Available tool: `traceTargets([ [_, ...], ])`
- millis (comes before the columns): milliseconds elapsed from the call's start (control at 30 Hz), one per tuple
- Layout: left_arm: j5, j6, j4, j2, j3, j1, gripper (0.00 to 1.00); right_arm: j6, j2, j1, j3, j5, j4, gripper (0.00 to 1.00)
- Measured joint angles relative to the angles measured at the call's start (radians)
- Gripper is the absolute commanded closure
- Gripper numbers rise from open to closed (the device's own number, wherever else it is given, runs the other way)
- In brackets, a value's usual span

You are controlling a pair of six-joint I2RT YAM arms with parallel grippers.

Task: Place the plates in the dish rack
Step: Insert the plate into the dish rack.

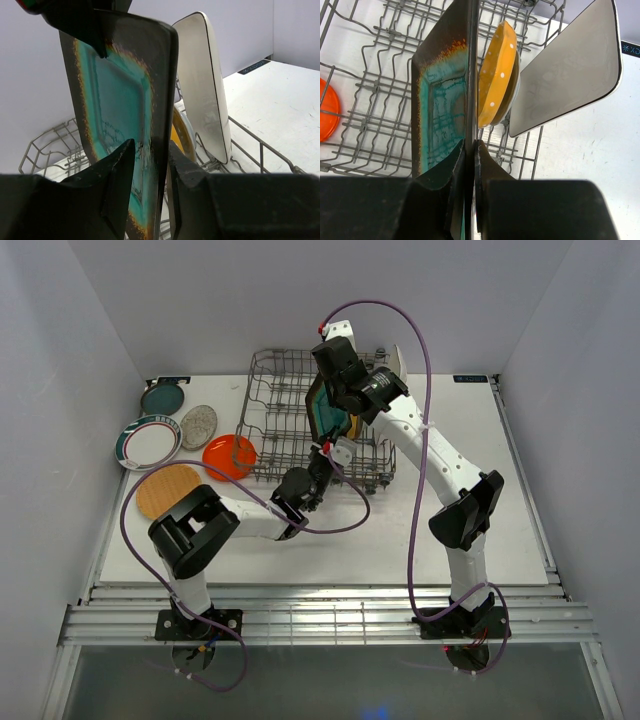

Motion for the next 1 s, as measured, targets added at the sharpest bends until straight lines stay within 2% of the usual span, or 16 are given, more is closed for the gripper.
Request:
traceTargets([
  [100,0.005,-0.003,-0.008,0.000,0.006,0.000,0.75,0.001,0.000,0.000,0.000,0.000,0.000,0.92],
  [133,-0.002,0.013,-0.012,0.000,0.008,0.000,0.87,0.003,0.000,0.000,0.000,0.005,0.002,0.92],
  [200,-0.009,0.026,-0.017,0.000,0.012,-0.002,0.98,0.020,0.000,-0.001,0.000,0.028,0.002,0.92],
  [233,-0.011,0.040,-0.026,0.000,0.017,-0.004,1.00,0.034,0.000,-0.005,0.000,0.035,-0.002,0.92],
  [600,-0.014,0.045,-0.035,0.000,0.023,-0.005,1.00,0.046,0.000,-0.008,0.000,0.039,-0.005,0.91],
  [633,-0.014,0.045,-0.032,0.000,0.021,-0.005,1.00,0.047,0.000,-0.008,0.000,0.039,-0.005,0.89],
  [767,-0.019,0.021,-0.006,-0.001,0.002,-0.004,1.00,0.038,-0.001,-0.003,0.000,0.030,0.018,0.61],
  [1000,-0.071,-0.002,-0.019,0.002,-0.038,-0.003,1.00,0.027,-0.032,-0.002,0.000,0.029,0.086,0.53],
])
